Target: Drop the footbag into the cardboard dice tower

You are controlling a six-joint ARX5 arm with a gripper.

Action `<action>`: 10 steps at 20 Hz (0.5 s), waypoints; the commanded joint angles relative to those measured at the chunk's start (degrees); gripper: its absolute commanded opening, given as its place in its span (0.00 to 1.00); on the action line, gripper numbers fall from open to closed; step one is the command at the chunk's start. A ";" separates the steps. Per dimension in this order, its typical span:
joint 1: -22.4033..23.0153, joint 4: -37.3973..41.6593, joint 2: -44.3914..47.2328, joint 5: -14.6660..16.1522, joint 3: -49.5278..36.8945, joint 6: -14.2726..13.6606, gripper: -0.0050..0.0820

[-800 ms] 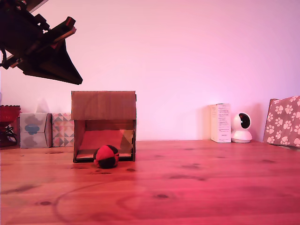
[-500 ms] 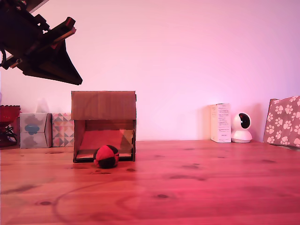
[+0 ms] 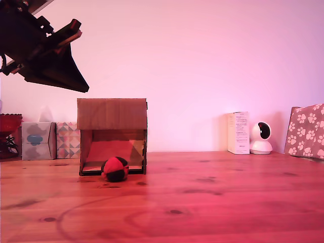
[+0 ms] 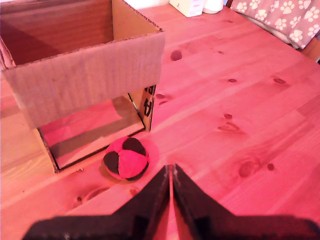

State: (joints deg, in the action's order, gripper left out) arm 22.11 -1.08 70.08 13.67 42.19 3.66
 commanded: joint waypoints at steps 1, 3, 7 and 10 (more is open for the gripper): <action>0.20 2.56 1.77 0.28 -2.10 -0.68 0.04; 0.55 8.39 1.84 0.28 -5.07 -0.66 0.04; 1.05 17.51 1.95 0.26 -12.26 -0.63 0.04; 1.22 24.04 1.97 0.22 -17.07 -0.61 0.04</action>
State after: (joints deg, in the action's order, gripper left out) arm 23.22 21.41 71.09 13.78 25.98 3.46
